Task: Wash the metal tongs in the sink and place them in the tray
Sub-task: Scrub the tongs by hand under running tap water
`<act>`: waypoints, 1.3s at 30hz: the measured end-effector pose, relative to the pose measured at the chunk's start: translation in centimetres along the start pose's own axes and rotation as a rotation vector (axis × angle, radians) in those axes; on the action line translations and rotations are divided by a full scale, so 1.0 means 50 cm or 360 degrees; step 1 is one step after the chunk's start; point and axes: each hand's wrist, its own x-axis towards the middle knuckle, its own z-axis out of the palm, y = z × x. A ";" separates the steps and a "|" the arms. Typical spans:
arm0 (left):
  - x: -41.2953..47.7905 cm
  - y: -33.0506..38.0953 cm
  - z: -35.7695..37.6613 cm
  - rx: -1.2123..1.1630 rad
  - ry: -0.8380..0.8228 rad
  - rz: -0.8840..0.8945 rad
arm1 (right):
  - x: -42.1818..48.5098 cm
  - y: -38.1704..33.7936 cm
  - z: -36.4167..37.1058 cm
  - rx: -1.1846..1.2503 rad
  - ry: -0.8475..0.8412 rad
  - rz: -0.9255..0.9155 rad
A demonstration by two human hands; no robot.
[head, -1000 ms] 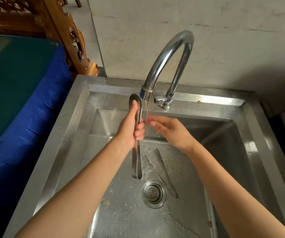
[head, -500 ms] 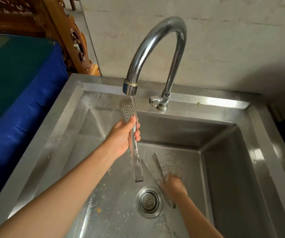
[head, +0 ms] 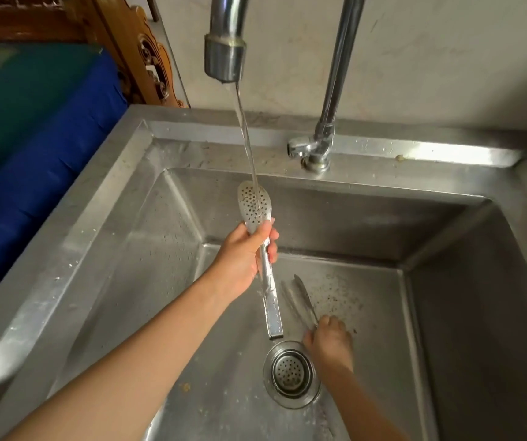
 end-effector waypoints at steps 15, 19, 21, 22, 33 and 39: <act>-0.141 0.058 -0.045 -0.0103 0.0310 0.0086 | -0.145 -0.052 -0.300 0.1640 -0.0254 -0.0429; -0.180 0.096 -0.031 -0.0216 0.0343 0.0143 | -0.182 -0.103 -0.394 0.1729 -0.0271 -0.0596; -0.189 0.119 -0.010 -0.0200 0.0252 0.0174 | -0.191 -0.126 -0.430 0.1763 -0.0225 -0.0635; -0.192 0.129 0.000 -0.0195 0.0201 0.0180 | -0.193 -0.136 -0.444 0.1759 -0.0173 -0.0661; -0.182 0.174 0.031 -0.0361 0.0057 0.0132 | -0.192 -0.194 -0.494 0.1612 0.0179 -0.0725; -0.153 0.164 0.057 -0.0363 0.0042 0.0133 | -0.197 -0.192 -0.499 0.1680 0.0050 -0.0547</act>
